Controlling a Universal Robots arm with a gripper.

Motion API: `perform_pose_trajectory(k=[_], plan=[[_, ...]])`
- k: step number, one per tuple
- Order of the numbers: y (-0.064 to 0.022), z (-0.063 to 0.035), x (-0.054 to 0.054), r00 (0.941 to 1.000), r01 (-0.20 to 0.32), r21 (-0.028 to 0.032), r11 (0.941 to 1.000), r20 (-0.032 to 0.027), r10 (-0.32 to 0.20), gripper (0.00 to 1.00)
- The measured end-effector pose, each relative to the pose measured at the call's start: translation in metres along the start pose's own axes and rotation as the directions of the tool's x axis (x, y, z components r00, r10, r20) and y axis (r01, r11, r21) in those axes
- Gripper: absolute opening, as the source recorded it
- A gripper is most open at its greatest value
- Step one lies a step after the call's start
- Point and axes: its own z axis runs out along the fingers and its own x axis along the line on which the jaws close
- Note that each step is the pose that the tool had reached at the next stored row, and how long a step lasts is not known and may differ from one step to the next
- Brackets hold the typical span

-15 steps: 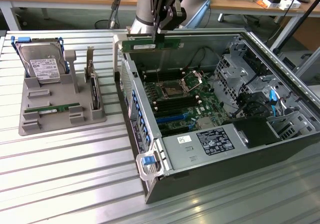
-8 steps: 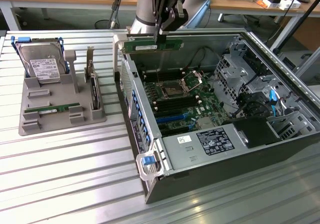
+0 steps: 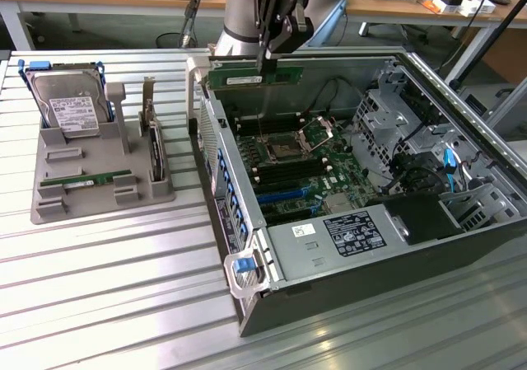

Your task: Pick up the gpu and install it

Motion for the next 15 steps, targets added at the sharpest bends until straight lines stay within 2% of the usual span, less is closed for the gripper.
perform_pose_trajectory(k=[15], plan=[[-0.0086, 0.0037, 0.0002, 1.0, 0.0, -0.0001, 1.0, -0.0019, 0.0, 0.12]])
